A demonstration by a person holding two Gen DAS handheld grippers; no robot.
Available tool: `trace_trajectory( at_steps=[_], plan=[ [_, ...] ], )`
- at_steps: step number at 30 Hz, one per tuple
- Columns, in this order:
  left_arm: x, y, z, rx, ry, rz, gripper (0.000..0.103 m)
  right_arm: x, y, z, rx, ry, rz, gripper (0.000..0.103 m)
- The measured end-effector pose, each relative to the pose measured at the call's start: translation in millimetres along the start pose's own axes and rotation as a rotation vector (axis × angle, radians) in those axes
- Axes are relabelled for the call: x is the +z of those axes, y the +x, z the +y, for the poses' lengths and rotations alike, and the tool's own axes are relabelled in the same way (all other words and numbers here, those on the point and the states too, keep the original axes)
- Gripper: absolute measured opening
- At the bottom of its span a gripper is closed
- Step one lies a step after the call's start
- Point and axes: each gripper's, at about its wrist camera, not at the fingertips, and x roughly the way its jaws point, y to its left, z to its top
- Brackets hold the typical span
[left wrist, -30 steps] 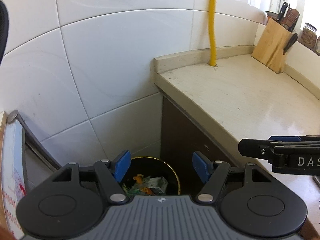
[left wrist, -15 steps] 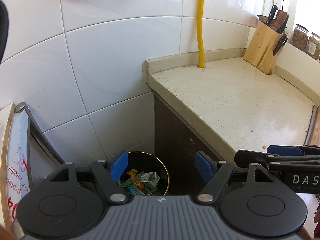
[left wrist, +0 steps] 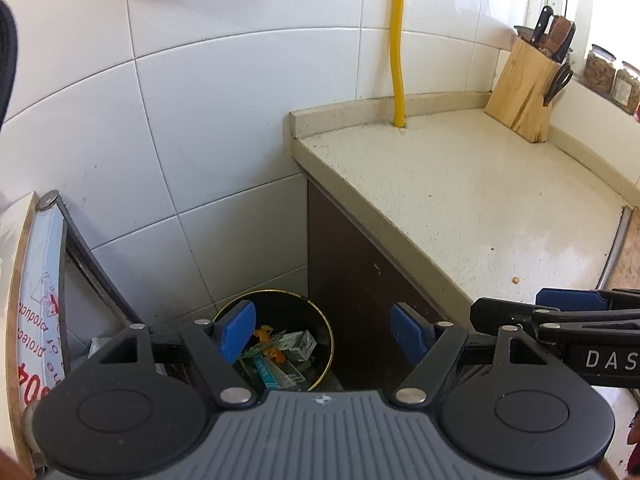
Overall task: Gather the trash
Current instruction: 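Raise both open grippers above the trash bin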
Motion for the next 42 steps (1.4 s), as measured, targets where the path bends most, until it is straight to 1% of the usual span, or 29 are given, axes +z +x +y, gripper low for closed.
trace_trajectory(
  at_steps=[3,13,17,25,38,42],
  plan=[
    [-0.7,5.0,-1.3,0.011,0.012,0.028,0.072,3.3,3.4,0.3,-0.002,-0.006,0.014,0.083],
    [3.6,20.7,4.8,-0.012,-0.016,0.105,0.072,7.2,13.1,0.4,-0.015,0.008,0.046,0.083],
    [9.8,25.7,9.4,-0.034,-0.04,0.115,0.072,11.5,14.5,0.9,-0.018,0.011,0.043,0.083],
    [19.4,36.1,16.4,-0.046,-0.042,0.134,0.072,18.6,21.2,4.7,-0.026,0.015,0.057,0.084],
    [29.0,51.0,29.3,-0.053,-0.046,0.148,0.072,26.9,31.6,7.4,-0.029,0.015,0.077,0.084],
    [30.1,53.4,32.2,-0.049,-0.037,0.137,0.072,28.9,35.5,8.3,-0.03,0.017,0.083,0.084]
  ],
)
